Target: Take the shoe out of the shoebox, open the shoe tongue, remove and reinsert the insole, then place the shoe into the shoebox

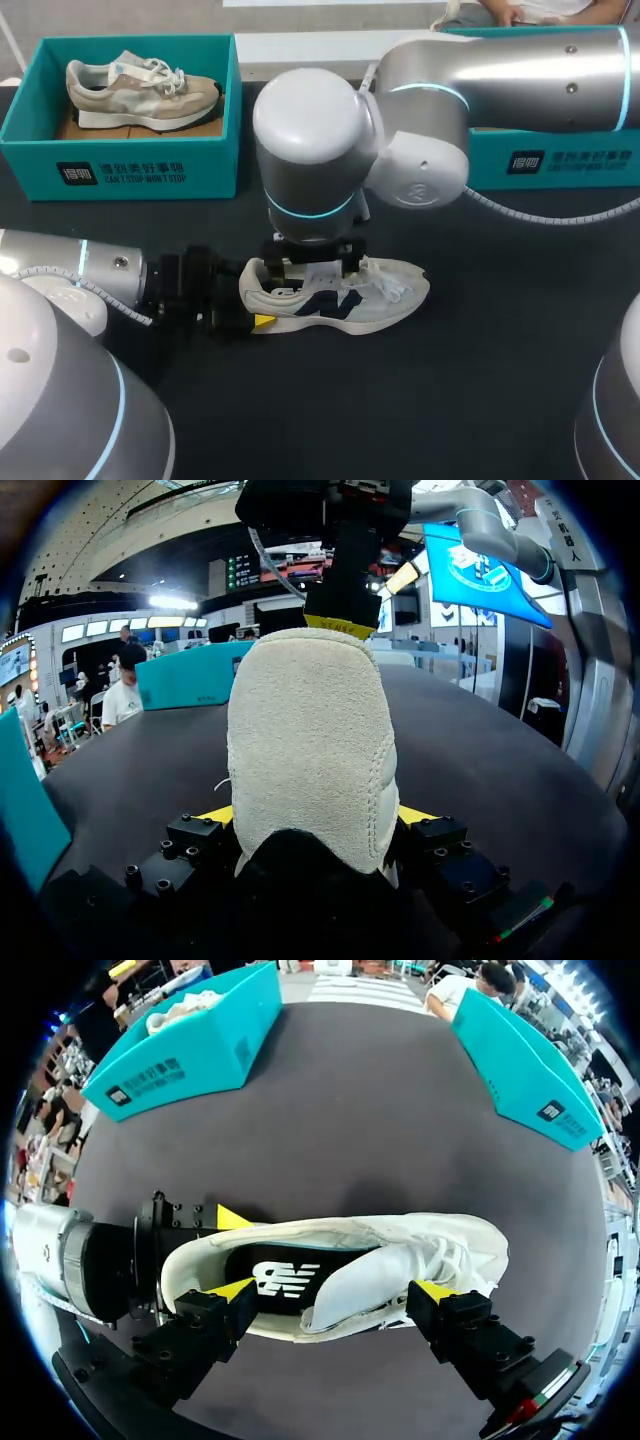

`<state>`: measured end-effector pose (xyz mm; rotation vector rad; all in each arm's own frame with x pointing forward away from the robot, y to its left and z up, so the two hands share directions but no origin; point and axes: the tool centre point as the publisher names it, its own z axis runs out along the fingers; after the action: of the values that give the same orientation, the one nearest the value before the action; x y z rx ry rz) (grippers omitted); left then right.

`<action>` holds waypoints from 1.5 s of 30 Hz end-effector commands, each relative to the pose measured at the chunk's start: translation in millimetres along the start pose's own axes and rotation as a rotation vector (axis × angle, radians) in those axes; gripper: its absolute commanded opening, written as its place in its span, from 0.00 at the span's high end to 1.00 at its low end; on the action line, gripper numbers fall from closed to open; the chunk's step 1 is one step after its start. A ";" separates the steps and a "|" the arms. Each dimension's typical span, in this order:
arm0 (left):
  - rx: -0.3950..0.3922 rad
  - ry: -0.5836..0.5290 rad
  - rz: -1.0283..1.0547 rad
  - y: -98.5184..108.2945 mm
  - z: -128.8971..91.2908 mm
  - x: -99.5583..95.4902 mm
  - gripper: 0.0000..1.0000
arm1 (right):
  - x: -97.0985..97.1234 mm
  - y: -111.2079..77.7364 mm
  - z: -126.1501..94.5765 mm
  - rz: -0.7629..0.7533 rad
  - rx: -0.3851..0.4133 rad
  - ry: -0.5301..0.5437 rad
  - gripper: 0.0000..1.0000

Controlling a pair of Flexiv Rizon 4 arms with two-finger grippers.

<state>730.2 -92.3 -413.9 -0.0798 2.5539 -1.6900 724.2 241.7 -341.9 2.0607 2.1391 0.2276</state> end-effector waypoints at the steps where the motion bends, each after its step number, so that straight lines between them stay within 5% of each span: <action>1: -0.004 0.001 0.000 -0.1 1.6 -0.3 1.00 | 12.0 -6.2 9.3 0.443 -0.012 -0.490 0.08; 2: -0.004 0.001 0.000 -0.1 1.6 -0.3 1.00 | 8.5 -6.3 8.5 0.445 -0.012 -0.491 0.38; 3: -0.004 0.001 0.000 -0.1 1.6 -0.3 1.00 | 5.2 -6.2 7.4 0.455 -0.016 -0.504 0.54; 8: -0.004 0.001 0.000 -0.1 1.6 -0.3 1.00 | -11.2 -5.3 0.4 0.460 -0.021 -0.558 0.60; 13: -0.004 0.001 0.000 -0.1 1.6 -0.3 1.00 | -25.5 -3.4 -6.1 0.475 -0.034 -0.597 0.81; 15: -0.004 0.001 0.000 -0.1 1.6 -0.3 1.00 | -28.7 -2.1 -8.4 0.470 -0.040 -0.609 1.00; 28: -0.004 0.001 0.000 -0.1 1.6 -0.3 1.00 | -52.8 21.4 -24.1 0.259 -0.079 -0.611 1.00; 45: -0.004 0.001 0.000 -0.1 1.6 -0.3 1.00 | -75.2 37.5 -35.0 -0.080 -0.008 -0.379 1.00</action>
<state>730.6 -92.3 -413.8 -0.0808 2.5537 -1.6899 753.2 179.4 -300.4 1.8201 1.8955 -0.2264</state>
